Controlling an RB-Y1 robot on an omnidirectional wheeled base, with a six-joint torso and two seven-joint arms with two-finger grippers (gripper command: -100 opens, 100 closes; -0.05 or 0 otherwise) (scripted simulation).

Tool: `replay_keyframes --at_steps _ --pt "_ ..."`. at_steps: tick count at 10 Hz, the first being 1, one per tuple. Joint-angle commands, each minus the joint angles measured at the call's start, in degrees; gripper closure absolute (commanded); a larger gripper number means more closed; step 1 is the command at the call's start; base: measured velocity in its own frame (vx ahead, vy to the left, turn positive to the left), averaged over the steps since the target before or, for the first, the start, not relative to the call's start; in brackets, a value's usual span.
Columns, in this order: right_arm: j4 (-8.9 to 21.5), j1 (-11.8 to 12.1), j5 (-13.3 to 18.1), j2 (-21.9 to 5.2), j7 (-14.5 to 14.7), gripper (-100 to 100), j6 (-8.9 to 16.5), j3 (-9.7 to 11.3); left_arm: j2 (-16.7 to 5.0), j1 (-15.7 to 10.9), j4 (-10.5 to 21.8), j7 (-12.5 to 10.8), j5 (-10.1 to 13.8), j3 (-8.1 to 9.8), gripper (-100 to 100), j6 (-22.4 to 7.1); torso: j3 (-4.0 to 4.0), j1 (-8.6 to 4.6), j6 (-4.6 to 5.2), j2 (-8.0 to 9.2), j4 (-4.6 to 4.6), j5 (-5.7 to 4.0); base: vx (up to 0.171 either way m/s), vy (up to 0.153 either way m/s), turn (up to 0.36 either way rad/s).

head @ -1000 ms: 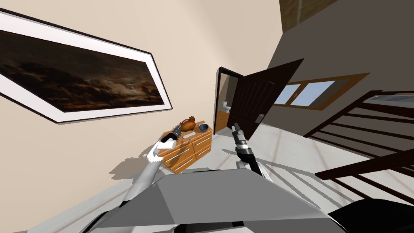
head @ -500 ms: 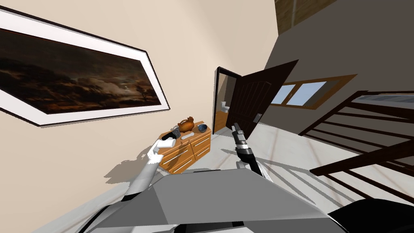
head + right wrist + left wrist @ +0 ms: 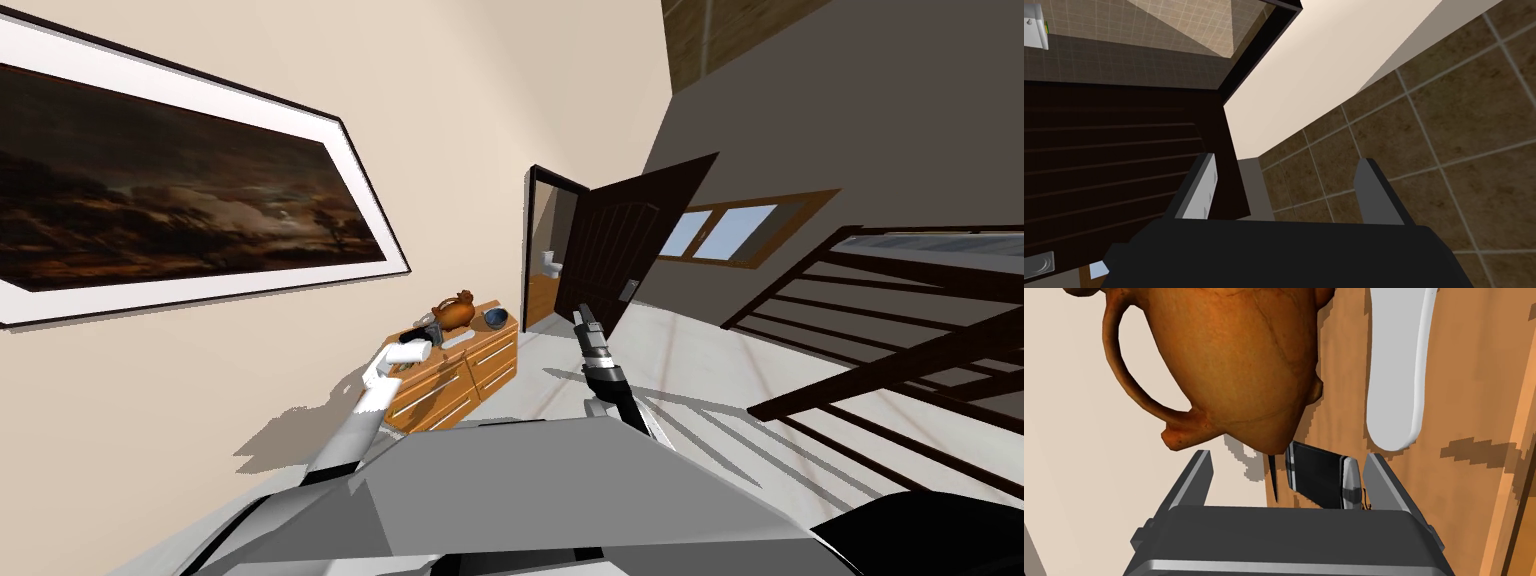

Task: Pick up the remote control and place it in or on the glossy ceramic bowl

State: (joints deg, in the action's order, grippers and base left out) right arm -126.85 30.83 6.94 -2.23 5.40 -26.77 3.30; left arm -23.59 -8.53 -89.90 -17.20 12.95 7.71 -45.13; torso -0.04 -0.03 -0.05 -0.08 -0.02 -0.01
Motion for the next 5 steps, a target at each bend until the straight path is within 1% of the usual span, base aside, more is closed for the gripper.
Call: replay_keyframes --at_steps 1,2,3,4,5 --pt "0.0 0.0 0.0 0.0 0.0 0 0.0 0.0 -1.1 -1.2 2.4 -0.6 1.4 0.58 -100 -2.9 0.00 0.00 0.00 0.00 0.00 0.00 0.035 -0.014 -0.132" --pt "0.0 0.0 0.0 0.0 0.0 0 0.0 0.0 -1.1 -1.2 2.4 -0.6 1.4 0.58 -100 -4.3 -0.02 -0.01 0.04 -0.05 -0.01 0.00 0.038 -0.012 -0.087" --pt "0.0 0.0 0.0 0.0 0.0 0 0.0 0.0 -1.1 -1.2 2.4 -0.6 1.4 0.58 -100 -5.0 -0.03 -0.01 0.01 -0.06 -0.01 0.00 0.017 -0.009 0.012" --pt "0.0 0.0 0.0 0.0 0.0 0 0.0 0.0 -2.1 -2.1 4.8 -1.0 2.8 1.14 -100 -7.3 0.00 0.00 -0.01 0.00 0.00 0.00 0.027 -0.025 -0.169" --pt "0.0 0.0 0.0 0.0 0.0 0 0.0 0.0 -2.1 -2.1 4.8 -1.0 2.8 1.14 -100 -8.7 -0.01 -0.05 0.04 -0.02 0.00 -0.01 0.034 -0.015 -0.068"
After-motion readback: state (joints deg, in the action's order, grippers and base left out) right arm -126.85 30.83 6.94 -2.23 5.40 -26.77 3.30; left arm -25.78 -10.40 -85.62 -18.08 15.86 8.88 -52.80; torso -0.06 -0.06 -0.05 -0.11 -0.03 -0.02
